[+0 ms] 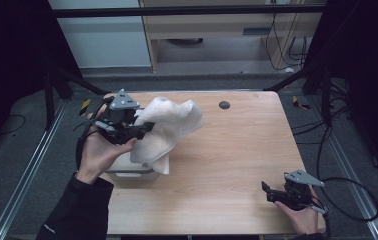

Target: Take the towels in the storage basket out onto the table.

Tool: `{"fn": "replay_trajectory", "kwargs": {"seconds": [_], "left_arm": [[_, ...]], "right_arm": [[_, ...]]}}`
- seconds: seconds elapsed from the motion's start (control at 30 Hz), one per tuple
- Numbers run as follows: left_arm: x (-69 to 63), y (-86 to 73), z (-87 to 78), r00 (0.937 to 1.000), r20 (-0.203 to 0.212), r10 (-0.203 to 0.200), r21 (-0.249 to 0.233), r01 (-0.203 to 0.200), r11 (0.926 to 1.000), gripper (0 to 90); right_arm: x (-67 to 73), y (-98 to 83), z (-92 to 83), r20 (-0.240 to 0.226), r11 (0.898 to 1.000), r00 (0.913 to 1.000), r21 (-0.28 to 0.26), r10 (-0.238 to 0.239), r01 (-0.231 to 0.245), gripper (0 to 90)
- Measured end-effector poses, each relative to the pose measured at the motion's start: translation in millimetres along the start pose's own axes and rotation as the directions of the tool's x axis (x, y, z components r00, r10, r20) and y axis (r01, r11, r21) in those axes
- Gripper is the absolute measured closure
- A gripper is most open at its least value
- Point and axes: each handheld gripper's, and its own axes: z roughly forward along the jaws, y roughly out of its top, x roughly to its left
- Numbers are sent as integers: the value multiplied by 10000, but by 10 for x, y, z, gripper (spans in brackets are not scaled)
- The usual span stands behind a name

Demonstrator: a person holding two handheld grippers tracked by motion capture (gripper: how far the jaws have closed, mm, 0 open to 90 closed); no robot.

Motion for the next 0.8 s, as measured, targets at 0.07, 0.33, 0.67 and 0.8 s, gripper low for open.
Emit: {"fn": "replay_trajectory", "kwargs": {"seconds": [0.07,0.33,0.67,0.8], "left_arm": [[-51,34,17,9999,46,165,62,-165,9998,685],[-213,133,106,9985,334,439,168,-444,9989,684],[-392,218,314,9948,728,708,267,-730,9970,683],[-463,241,399,9923,906,846,331,-879,9956,683]], "right_arm": [[0,0,-2,8,10000,10000,-15,-9,9,106],[-9,-4,1,91,9999,9998,-52,-158,159,106],[-9,-4,-2,86,9999,9999,-58,-138,138,105],[-12,-4,-3,86,9999,9999,-65,-145,145,105]]}}
